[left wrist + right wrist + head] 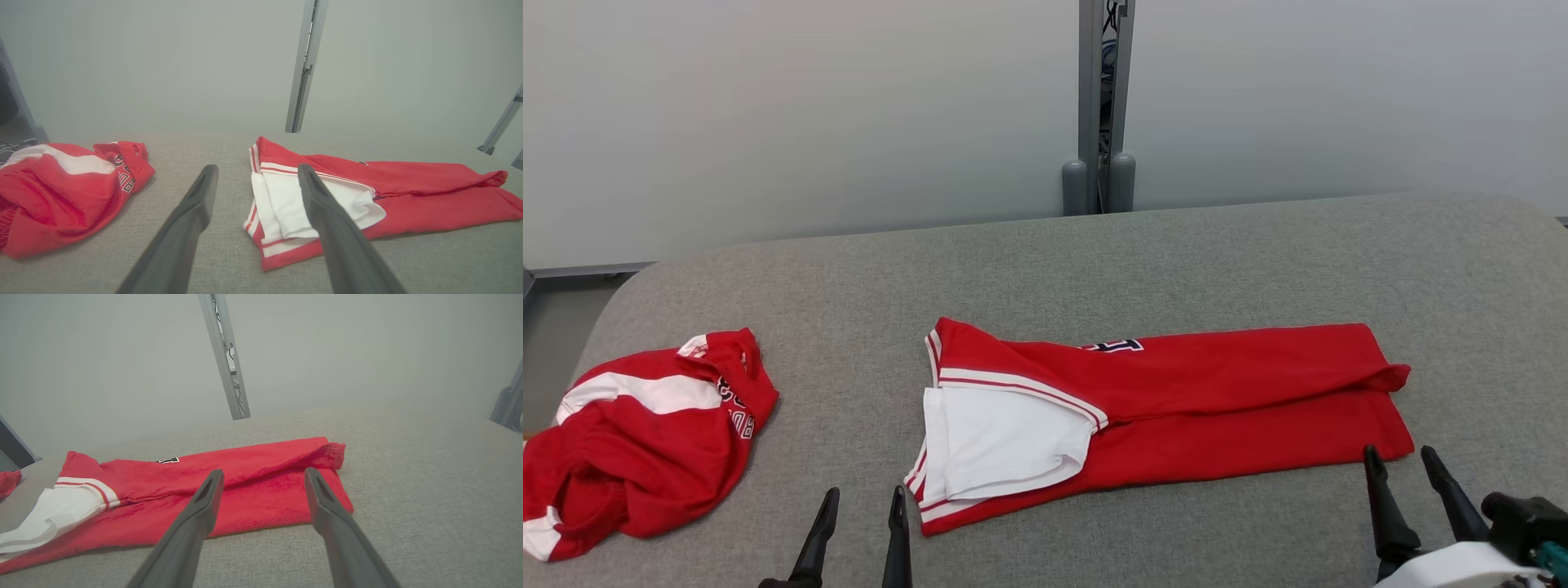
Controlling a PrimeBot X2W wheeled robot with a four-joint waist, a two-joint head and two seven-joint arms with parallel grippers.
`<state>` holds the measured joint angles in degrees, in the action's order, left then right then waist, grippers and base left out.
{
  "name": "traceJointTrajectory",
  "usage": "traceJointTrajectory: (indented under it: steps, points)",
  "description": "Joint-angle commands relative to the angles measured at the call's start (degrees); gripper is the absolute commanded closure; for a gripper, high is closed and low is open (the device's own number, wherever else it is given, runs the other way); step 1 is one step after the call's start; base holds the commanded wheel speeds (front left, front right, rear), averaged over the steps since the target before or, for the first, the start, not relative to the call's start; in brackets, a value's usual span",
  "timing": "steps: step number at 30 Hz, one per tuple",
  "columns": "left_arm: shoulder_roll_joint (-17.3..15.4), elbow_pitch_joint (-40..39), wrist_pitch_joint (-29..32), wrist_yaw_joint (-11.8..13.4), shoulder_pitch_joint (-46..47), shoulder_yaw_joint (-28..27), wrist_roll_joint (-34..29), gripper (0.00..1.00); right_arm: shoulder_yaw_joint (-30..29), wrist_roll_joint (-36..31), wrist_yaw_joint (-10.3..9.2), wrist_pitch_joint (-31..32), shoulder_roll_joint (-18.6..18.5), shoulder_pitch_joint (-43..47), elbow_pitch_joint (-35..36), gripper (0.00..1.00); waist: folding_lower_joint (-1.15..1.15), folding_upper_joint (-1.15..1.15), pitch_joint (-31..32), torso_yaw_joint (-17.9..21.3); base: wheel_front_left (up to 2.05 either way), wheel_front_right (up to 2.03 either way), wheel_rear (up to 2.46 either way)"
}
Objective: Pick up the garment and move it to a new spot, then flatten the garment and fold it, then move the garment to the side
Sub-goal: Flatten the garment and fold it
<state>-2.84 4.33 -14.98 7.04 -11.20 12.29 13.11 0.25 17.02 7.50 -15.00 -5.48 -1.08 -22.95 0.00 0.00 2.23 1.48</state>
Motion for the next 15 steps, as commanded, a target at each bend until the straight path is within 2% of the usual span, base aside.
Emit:
traceJointTrajectory:
  steps: [1,6,15]
  points:
    - [-0.1,0.0,-0.3,-0.5,1.0,0.1,-0.3,0.00,-0.6,0.8,-0.01,-0.1,-0.2,-1.2,-1.1,0.00,0.00,0.00,-0.1,0.0,0.00,0.00,0.00]
    - [-0.2,0.5,-0.3,-0.8,1.5,1.1,-0.6,0.00,-4.5,3.5,-0.01,1.6,-0.8,-8.7,-10.4,0.00,0.00,0.00,-0.8,-0.3,0.00,0.00,0.00]
    - [-0.1,1.7,-0.3,-2.0,3.3,1.8,-2.0,0.00,-8.5,3.5,-0.02,3.7,-3.7,-22.5,-26.7,0.00,0.00,0.00,-4.2,-1.1,0.00,0.00,0.00]
